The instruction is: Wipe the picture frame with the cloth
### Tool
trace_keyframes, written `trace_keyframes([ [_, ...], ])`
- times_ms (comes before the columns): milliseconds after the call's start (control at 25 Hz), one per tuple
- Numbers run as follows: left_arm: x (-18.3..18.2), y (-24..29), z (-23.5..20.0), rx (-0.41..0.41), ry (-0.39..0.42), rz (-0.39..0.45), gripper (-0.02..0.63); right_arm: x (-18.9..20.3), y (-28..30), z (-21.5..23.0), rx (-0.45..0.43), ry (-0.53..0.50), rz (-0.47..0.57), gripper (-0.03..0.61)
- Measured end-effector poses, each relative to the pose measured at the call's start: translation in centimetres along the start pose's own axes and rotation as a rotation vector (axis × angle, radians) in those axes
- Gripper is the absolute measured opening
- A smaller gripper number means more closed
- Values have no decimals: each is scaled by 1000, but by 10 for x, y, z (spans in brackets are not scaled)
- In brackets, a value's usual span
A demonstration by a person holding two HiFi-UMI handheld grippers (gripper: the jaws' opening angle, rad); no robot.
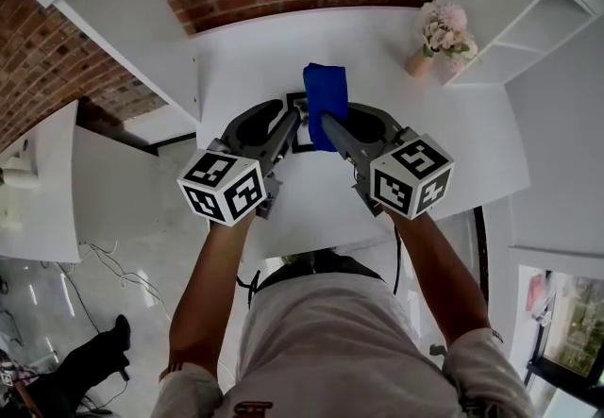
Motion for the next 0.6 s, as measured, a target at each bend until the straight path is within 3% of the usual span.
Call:
trace_keyframes([
  [320,-23,-30,26,12,95,135,63,-28,-20,-29,-42,-129,162,71],
  [600,-35,-49,42,3,167,197,1,-38,-36,-43,-48,-201,266,71],
])
Point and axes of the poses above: the fingertips, and each gripper's own axes: y forward along the fingers, z to its right, x out of its underside, the point moved 1 cm from there along -y, backward along the fingers, and after that the axes turned 2 degrees about x, right-handed, at the moved point
